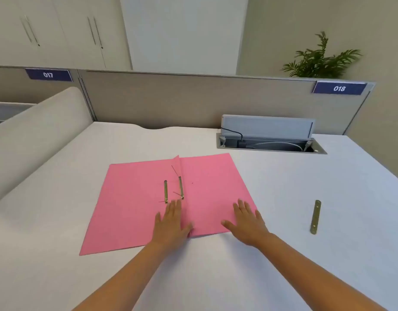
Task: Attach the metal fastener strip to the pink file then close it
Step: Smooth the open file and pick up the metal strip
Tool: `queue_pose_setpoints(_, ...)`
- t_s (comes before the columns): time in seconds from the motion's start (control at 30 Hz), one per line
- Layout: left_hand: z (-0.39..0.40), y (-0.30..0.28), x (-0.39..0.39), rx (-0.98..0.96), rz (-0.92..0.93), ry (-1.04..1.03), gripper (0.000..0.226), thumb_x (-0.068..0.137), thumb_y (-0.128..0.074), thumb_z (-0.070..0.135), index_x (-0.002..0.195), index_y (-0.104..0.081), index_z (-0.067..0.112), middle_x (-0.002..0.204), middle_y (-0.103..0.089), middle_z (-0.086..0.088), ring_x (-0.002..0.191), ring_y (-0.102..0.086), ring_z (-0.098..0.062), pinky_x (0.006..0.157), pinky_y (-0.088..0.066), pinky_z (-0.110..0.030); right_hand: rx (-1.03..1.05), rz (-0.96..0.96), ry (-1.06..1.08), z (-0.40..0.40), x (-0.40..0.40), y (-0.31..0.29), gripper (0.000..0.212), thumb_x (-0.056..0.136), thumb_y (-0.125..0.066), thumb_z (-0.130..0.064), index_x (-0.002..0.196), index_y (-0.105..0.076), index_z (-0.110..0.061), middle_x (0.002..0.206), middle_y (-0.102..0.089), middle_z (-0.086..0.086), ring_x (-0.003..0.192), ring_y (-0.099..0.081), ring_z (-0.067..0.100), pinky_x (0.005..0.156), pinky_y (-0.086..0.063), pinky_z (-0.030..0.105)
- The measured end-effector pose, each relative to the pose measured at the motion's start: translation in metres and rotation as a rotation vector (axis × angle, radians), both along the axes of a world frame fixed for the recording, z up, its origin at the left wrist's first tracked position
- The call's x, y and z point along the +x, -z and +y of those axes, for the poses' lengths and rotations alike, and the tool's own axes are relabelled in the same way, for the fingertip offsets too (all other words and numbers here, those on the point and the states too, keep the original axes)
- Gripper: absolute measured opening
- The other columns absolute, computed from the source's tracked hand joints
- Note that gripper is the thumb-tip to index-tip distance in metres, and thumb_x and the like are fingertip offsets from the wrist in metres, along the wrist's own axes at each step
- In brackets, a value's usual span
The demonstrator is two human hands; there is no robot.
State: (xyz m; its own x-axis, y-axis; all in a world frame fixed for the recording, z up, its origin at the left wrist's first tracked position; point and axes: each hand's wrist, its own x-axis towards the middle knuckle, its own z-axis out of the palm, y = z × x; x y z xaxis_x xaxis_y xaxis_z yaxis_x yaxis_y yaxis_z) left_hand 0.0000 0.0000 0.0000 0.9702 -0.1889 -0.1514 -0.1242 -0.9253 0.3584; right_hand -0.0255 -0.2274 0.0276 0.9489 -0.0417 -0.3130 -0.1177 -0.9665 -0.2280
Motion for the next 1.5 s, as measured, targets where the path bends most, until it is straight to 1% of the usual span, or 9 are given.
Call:
queue_pose_setpoints(0.13,0.000,0.007,0.000,0.121,0.039,0.058,0.072,0.093,-0.023,0.056,0.150,0.001,0.020,0.160,0.004,-0.004,0.148,0.004,-0.019,0.119,-0.001,-0.050,-0.039,0.052,-0.004,-0.004,-0.005,0.007,0.083,0.090,-0.023,-0.065,0.151,0.000,-0.012,0.161,0.007,0.003,0.149,0.006,0.019,0.121,0.001,0.049)
queue_pose_setpoints(1.0,-0.034,0.011,-0.049,0.106,0.077,0.235,0.074,0.091,-0.025,0.058,0.149,0.005,0.023,0.159,0.012,0.002,0.146,0.013,-0.016,0.118,0.008,-0.046,-0.069,0.046,0.191,-0.025,-0.085,0.018,0.086,0.088,-0.027,-0.067,0.151,0.000,-0.014,0.162,0.004,0.002,0.149,0.004,0.019,0.118,0.002,0.051)
queue_pose_setpoints(1.03,-0.032,0.008,-0.046,0.066,0.092,0.233,0.073,0.091,-0.027,0.057,0.150,0.000,0.022,0.160,0.007,0.003,0.147,0.010,-0.015,0.117,0.007,-0.047,-0.066,0.039,0.206,-0.025,-0.080,0.016,0.085,0.088,-0.029,-0.066,0.151,-0.004,-0.014,0.162,0.001,0.002,0.149,0.002,0.020,0.118,0.001,0.052)
queue_pose_setpoints(1.1,-0.028,0.001,-0.037,-0.076,0.057,0.177,0.061,0.092,-0.035,0.052,0.144,-0.029,0.021,0.158,-0.017,0.005,0.147,-0.007,-0.012,0.117,0.004,-0.048,-0.059,0.004,0.241,-0.027,-0.064,0.011,0.083,0.087,-0.033,-0.066,0.150,-0.013,-0.015,0.161,-0.006,0.004,0.149,0.000,0.022,0.118,-0.002,0.054)
queue_pose_setpoints(1.17,-0.020,-0.004,-0.025,-0.220,-0.097,0.053,0.040,0.091,-0.046,0.044,0.123,-0.057,0.022,0.146,-0.044,0.003,0.140,-0.028,-0.012,0.118,-0.001,-0.049,-0.032,-0.020,0.252,-0.028,-0.045,0.006,0.086,0.085,-0.038,-0.067,0.150,-0.012,-0.017,0.161,-0.002,0.005,0.149,0.003,0.026,0.117,-0.004,0.057)
queue_pose_setpoints(1.2,-0.015,-0.006,-0.018,-0.228,-0.177,-0.001,0.035,0.090,-0.050,0.042,0.118,-0.060,0.023,0.143,-0.048,0.002,0.138,-0.032,-0.013,0.118,-0.004,-0.050,-0.017,-0.018,0.245,-0.028,-0.036,0.005,0.089,0.083,-0.040,-0.068,0.150,-0.010,-0.019,0.161,0.003,0.005,0.149,0.006,0.027,0.116,-0.004,0.058)
queue_pose_setpoints(1.27,-0.007,-0.004,-0.005,-0.120,-0.217,-0.048,0.046,0.087,-0.052,0.045,0.128,-0.051,0.023,0.150,-0.036,-0.004,0.142,-0.024,-0.019,0.116,-0.005,-0.054,0.000,0.006,0.220,-0.029,-0.021,0.004,0.095,0.079,-0.046,-0.070,0.151,-0.005,-0.023,0.161,0.010,0.005,0.148,0.010,0.030,0.116,-0.004,0.060)
queue_pose_setpoints(1.37,0.000,0.001,0.007,0.061,-0.029,-0.051,0.080,0.080,-0.045,0.067,0.146,-0.020,0.030,0.160,-0.003,-0.007,0.147,0.003,-0.028,0.113,-0.002,-0.060,0.022,0.072,0.186,-0.030,-0.006,0.006,0.104,0.072,-0.056,-0.071,0.151,-0.005,-0.026,0.161,0.012,0.004,0.147,0.011,0.031,0.115,-0.007,0.062)
queue_pose_setpoints(1.5,0.000,-0.002,0.012,0.181,0.125,-0.020,0.101,0.064,-0.041,0.084,0.147,-0.007,0.037,0.160,0.007,-0.006,0.147,0.007,-0.030,0.113,-0.006,-0.061,0.011,0.123,0.165,-0.033,-0.001,0.009,0.107,0.067,-0.064,-0.068,0.150,-0.006,-0.032,0.161,0.010,0.000,0.148,0.009,0.030,0.112,-0.010,0.066)
